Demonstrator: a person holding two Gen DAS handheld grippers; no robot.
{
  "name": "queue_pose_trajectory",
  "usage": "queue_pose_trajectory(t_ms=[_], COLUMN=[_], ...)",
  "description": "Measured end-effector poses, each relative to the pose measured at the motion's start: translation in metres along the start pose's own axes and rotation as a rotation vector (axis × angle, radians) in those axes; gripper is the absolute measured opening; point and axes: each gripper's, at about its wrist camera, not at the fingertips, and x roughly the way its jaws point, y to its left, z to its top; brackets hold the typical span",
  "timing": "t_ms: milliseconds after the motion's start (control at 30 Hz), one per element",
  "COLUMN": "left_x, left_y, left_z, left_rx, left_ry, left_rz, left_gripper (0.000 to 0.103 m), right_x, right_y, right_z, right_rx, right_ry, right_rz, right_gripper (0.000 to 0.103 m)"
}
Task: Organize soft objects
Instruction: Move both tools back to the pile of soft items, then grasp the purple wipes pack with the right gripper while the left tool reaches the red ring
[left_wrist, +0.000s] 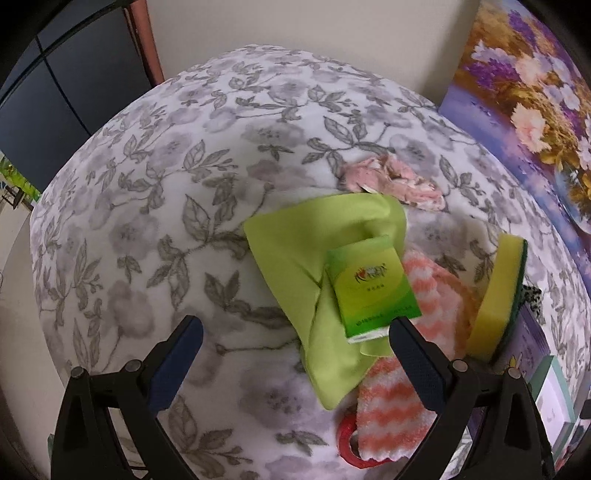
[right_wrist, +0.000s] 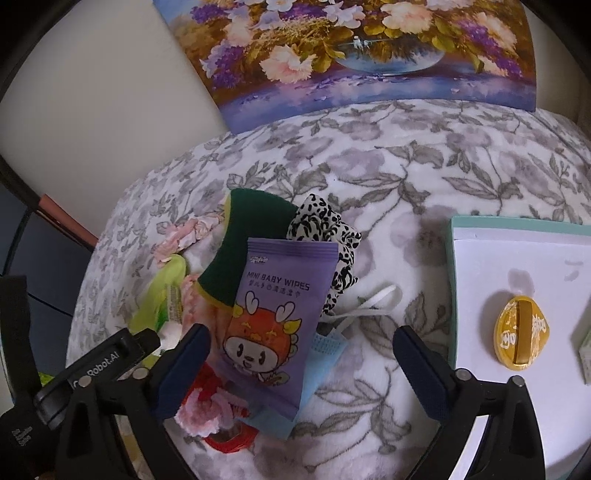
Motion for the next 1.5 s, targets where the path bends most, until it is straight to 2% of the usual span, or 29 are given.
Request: queue_pose_trajectory(t_ms=[167, 233, 367, 600, 1167, 1500], left_x=[-0.002, -0.002, -0.004, -0.005, -0.017, -0.022], left_y=[0.004, 0.003, 0.002, 0.000, -0.005, -0.019], left_z=[0.003, 0.004, 0.004, 0.003, 0.003, -0.003], left_rx=[-0.014, -0.011, -0.005, 0.002, 0.020, 0.044], left_ry=[-0.006, -0.006, -0.009, 0.002, -0.006, 0.050], left_rz=[0.000, -0.003, -0.008, -0.025, -0.066, -0.183], left_gripper=[0.101, 0.101, 0.101, 0.101, 0.101, 0.100], right_x=[0.005, 0.006, 0.010, 0.010, 0.003, -0.011], right_y=[0.006, 0.011, 0.017, 0.016, 0.002, -0.013], right_z=[0.002, 0.003, 0.002, 0.000, 0.000, 0.001], right_rx=[-0.017, -0.033, -0.060, -0.056, -0.011, 0.006], right_ry=[-0.006, -0.008, -0.006, 0.010, 0.053, 0.067], right_rz=[-0.023, -0.029, -0.034, -0.026, 0.003, -0.006], right_gripper=[0.092, 0.084, 0.078, 0.054, 0.053, 0.053])
